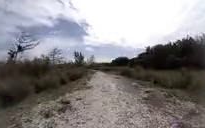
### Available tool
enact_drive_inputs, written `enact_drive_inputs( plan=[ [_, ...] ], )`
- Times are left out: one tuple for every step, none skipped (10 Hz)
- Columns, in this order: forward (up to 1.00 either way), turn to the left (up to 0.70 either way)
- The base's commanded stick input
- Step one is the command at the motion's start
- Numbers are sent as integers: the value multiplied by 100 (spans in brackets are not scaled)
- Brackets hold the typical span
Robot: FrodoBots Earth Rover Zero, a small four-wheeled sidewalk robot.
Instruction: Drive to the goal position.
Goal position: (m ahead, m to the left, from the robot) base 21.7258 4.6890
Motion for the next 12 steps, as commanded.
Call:
enact_drive_inputs(
  plan=[
    [70,0],
    [70,0],
    [70,0],
    [70,0],
    [70,0],
    [70,0],
    [70,0],
    [70,0],
    [70,0],
    [70,0],
    [70,0],
    [70,0]
  ],
)
